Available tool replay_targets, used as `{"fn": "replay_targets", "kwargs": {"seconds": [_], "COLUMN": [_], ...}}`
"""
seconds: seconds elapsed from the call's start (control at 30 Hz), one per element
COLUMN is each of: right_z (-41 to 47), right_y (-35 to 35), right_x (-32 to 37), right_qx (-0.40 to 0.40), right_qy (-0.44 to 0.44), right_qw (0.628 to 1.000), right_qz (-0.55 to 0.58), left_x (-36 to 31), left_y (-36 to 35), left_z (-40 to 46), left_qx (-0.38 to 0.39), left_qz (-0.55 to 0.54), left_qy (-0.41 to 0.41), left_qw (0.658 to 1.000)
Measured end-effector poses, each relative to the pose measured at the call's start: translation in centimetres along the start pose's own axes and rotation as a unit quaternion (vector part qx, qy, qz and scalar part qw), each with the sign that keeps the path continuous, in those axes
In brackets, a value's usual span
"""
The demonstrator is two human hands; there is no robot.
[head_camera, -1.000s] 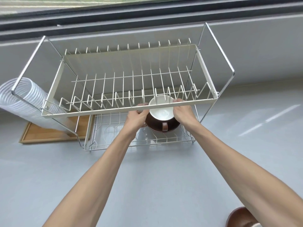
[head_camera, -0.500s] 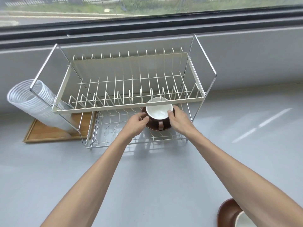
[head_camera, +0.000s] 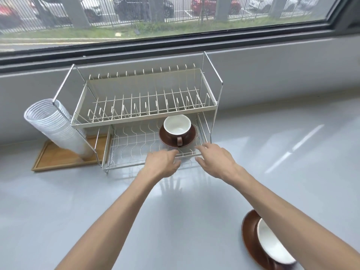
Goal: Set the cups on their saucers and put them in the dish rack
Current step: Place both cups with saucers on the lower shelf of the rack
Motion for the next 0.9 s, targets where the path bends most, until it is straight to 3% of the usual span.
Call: {"fn": "replay_targets", "kwargs": {"seconds": [0.17,0.43,0.9], "right_z": [-5.0,-12.2,-23.0], "right_y": [-0.8,-2.5,-7.6], "right_x": [-1.8,-6.5,-15.7], "right_qx": [-0.051,-0.086,-0.081], "right_qy": [-0.001,-0.060,-0.234], "right_qw": [0.998,0.994,0.966], "right_qz": [-0.025,-0.004,0.076], "left_x": [-4.1,-10.7,-19.2], "left_y": [-1.4,-5.5,-13.4], "left_z": [-2.9,-6.3,-9.6], "left_qx": [-0.091,-0.131,-0.049], "left_qz": [0.077,0.041,-0.028], "left_qy": [-0.042,-0.106,-0.167], "left_qw": [0.992,0.985,0.984]}}
Point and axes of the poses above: each hand's wrist, its own z-axis towards the middle knuckle, its own y-axis out of the back of the hand, x = y × z, the point moved 6 cm from there along z, towards the middle knuckle, and after that the axes turned 5 degrees about -y, right-handed, at the moved point
